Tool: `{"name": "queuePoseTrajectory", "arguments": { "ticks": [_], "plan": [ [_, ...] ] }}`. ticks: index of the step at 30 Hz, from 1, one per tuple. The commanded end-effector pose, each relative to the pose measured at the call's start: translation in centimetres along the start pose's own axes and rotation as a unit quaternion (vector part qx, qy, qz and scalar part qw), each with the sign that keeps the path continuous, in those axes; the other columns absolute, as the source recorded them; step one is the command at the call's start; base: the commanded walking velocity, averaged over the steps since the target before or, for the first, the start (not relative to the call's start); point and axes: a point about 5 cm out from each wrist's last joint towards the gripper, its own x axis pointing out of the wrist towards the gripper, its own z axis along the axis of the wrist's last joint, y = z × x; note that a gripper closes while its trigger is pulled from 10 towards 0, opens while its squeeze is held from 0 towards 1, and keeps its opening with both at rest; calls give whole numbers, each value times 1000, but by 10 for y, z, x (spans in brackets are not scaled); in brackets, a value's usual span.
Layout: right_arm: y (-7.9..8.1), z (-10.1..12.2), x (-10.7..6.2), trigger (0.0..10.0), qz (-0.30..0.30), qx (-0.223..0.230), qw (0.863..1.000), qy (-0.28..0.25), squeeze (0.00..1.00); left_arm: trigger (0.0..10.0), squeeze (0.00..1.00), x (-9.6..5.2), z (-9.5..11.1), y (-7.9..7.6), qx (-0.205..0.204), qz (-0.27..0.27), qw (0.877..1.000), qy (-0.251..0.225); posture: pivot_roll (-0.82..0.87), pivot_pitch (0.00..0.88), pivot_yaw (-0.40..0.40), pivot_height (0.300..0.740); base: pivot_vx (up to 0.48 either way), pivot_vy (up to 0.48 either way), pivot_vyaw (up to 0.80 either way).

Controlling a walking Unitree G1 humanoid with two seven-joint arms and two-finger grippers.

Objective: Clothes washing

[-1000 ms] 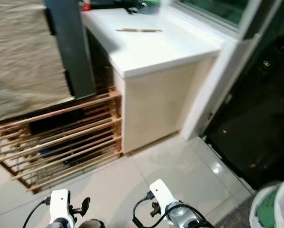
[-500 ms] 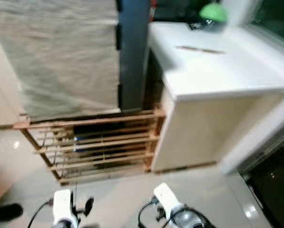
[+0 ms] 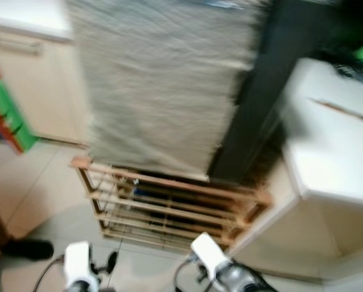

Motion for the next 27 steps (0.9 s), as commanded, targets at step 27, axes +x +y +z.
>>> {"name": "queuePoseTrajectory", "arguments": {
  "ticks": [27],
  "plan": [
    [-5, -17, -2, 10000, -39, 147, 985, 82, 0, 10000, 0, -1, -8, -6, 17, 61, 998, 22, 129, 40, -252, 740, 38, 0, 119]
  ]
}}
